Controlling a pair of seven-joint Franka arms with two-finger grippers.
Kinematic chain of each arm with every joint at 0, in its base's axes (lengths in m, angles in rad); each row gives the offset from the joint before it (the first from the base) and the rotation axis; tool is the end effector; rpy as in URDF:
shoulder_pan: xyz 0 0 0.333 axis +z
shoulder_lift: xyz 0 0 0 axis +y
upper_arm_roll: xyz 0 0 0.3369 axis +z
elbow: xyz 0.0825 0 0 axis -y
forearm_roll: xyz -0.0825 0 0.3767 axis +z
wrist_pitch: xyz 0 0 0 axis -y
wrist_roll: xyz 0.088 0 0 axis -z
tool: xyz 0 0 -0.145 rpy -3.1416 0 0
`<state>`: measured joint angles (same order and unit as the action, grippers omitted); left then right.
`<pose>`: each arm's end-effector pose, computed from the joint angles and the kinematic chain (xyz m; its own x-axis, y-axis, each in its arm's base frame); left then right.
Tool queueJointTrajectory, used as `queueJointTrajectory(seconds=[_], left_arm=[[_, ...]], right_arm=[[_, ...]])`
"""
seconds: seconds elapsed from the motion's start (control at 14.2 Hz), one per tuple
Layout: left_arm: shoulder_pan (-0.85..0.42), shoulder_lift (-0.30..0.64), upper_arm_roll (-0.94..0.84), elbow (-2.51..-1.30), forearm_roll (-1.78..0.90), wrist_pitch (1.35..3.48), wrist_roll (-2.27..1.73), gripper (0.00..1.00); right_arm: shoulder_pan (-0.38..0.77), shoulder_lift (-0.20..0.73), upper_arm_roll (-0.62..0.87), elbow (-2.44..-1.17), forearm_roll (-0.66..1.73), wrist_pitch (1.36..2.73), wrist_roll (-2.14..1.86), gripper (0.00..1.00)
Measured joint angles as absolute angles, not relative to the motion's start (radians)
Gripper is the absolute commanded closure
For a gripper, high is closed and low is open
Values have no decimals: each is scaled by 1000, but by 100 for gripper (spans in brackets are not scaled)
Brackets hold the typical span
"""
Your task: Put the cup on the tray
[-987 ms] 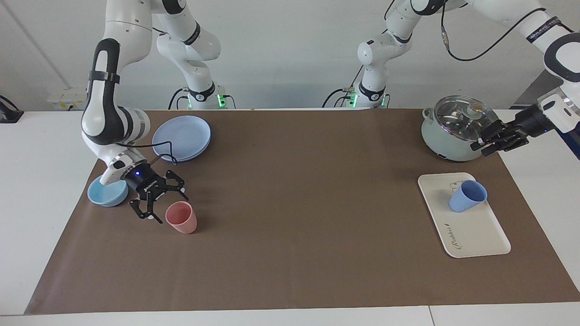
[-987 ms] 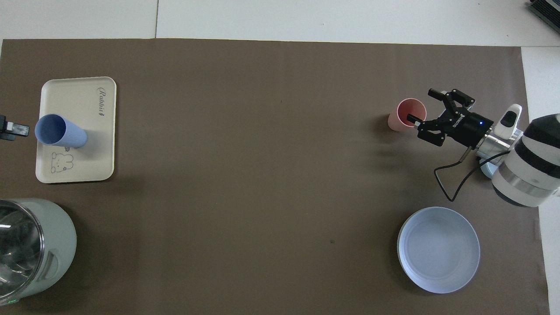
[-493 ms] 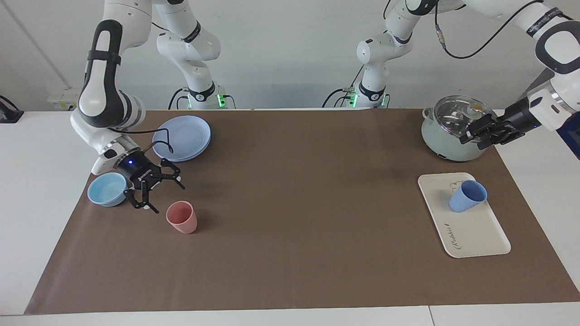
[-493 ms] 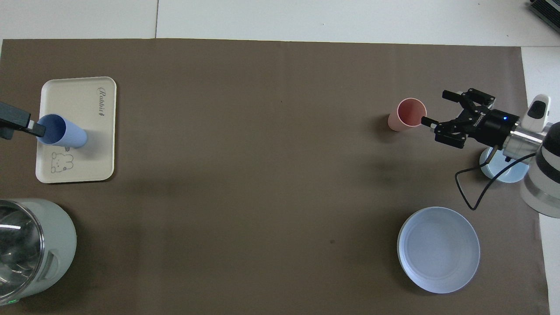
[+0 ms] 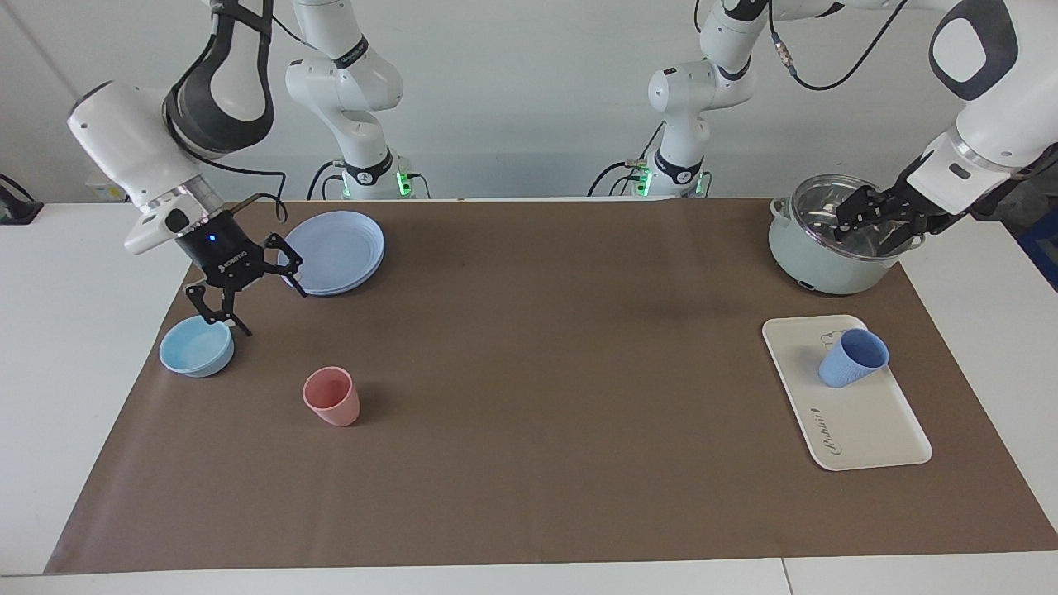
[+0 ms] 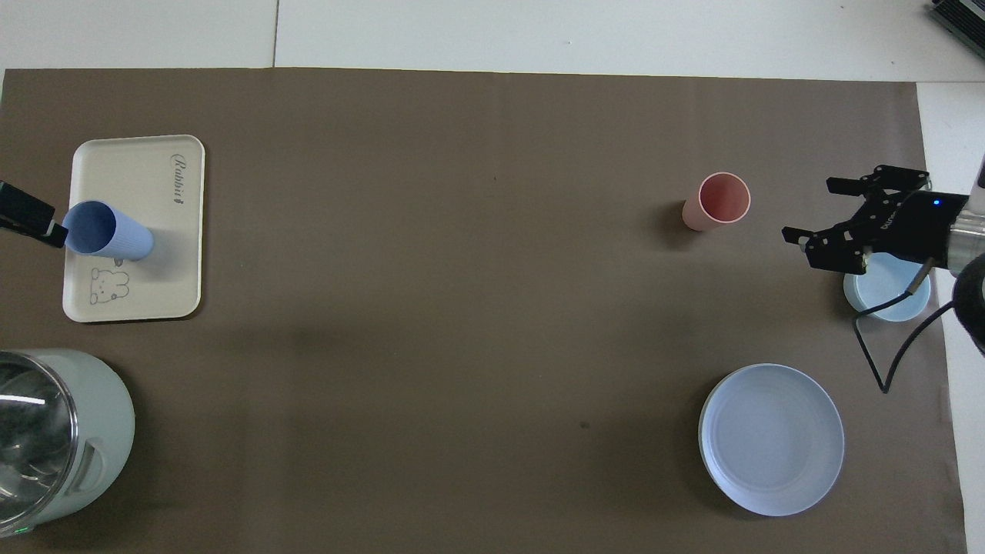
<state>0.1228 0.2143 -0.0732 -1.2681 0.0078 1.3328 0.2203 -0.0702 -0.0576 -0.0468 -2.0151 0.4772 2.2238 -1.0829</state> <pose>0.5844 0.0355 0.6039 0.9751 -0.1692 -0.1432 -0.1651 -0.9855 0.0401 0.5680 -0.0386 0.4981 0.6654 0.5789 0.4714 0.6659 -0.7456 -0.0243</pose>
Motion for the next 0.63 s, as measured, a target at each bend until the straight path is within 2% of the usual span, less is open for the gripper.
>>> queueJointTrajectory(seconds=[0.28,0.63], left_arm=[[85,191,-74,-1291,14,1361,141,6],[54,142,-77,-1407,14,1470,91,6]], right_arm=[[3,-69,-42,-1866,94,2042,-636,0],[2,-69,-56,-1788,37,1900,-261,0]])
